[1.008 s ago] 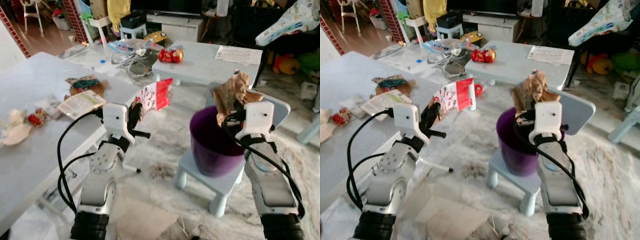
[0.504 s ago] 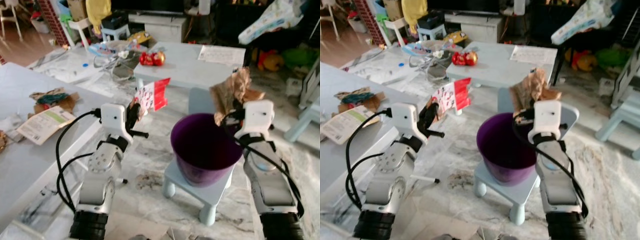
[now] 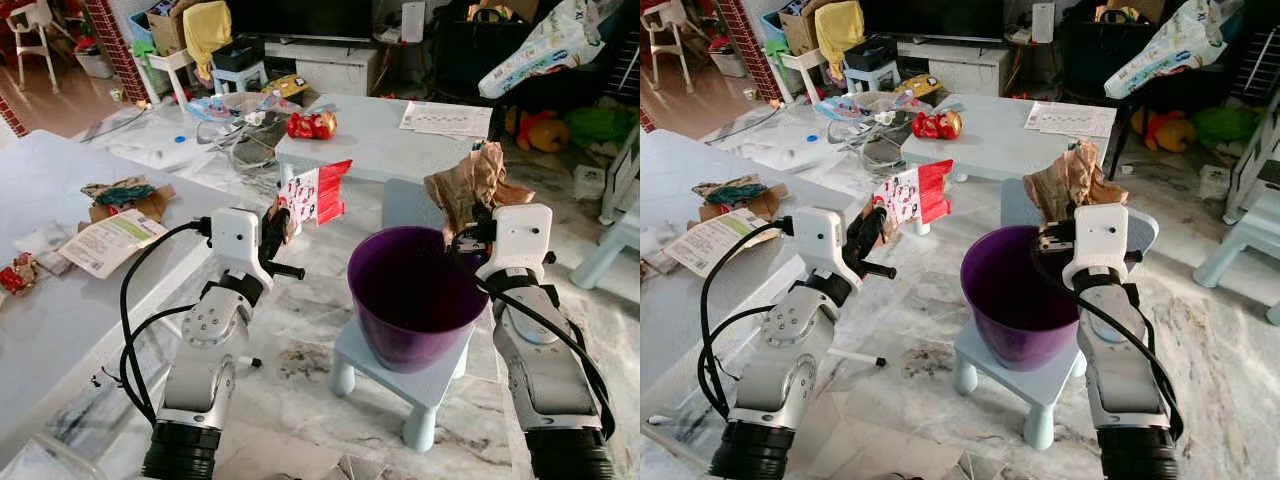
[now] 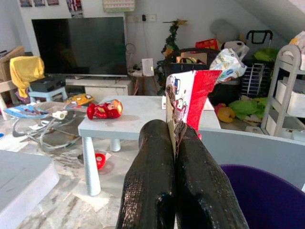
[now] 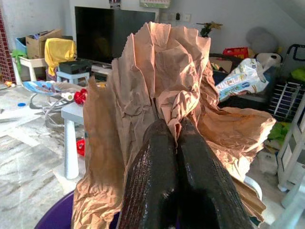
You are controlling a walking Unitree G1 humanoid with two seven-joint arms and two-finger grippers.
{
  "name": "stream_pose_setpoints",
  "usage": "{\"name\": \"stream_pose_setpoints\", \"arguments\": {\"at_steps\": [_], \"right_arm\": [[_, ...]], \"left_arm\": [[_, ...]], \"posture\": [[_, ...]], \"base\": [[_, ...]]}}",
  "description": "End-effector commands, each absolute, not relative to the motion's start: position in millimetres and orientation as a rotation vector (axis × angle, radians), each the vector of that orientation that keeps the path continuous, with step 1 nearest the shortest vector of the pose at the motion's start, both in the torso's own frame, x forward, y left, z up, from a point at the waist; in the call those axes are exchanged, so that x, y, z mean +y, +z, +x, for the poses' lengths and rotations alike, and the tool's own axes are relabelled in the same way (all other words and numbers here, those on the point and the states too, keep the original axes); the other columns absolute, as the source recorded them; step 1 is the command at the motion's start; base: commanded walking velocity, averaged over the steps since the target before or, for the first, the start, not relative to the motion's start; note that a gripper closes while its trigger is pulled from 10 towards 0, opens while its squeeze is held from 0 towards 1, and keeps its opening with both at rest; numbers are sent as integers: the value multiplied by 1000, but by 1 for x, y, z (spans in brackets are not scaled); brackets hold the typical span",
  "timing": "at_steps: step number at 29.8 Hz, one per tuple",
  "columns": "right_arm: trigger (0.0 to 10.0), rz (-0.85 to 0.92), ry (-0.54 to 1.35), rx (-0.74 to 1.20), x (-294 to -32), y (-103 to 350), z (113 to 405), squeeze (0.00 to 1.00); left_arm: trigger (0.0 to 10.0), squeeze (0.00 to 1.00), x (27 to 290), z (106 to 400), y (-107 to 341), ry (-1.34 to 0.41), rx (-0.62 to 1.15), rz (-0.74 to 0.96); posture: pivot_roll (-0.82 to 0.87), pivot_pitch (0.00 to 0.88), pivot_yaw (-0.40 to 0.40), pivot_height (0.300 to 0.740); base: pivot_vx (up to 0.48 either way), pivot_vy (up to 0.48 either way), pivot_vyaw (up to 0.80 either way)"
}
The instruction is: Picking trash to rubbish bin
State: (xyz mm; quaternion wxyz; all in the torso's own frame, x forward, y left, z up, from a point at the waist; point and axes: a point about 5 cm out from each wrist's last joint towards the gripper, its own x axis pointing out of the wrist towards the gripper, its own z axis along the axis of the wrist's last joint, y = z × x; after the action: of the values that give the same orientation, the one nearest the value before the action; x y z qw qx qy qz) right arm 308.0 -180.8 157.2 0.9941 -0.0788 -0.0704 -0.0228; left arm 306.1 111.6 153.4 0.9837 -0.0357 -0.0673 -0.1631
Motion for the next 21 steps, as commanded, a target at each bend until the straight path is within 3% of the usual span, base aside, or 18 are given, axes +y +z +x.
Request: {"name": "stream_pose_setpoints", "arguments": {"at_steps": [1, 21], "right_arm": [[10000, -151, -45, -139, -179, 159, 309, 0], [10000, -147, -55, -122, -178, 156, 309, 0]], "left_arm": [[10000, 0, 114, 306, 152, -323, -126, -57], [10000, 0, 111, 305, 148, -340, -102, -42]], "posture": [[-79, 74, 82, 740], [-74, 81, 89, 740]], "base": [[0, 0, -781], [0, 0, -783]]}}
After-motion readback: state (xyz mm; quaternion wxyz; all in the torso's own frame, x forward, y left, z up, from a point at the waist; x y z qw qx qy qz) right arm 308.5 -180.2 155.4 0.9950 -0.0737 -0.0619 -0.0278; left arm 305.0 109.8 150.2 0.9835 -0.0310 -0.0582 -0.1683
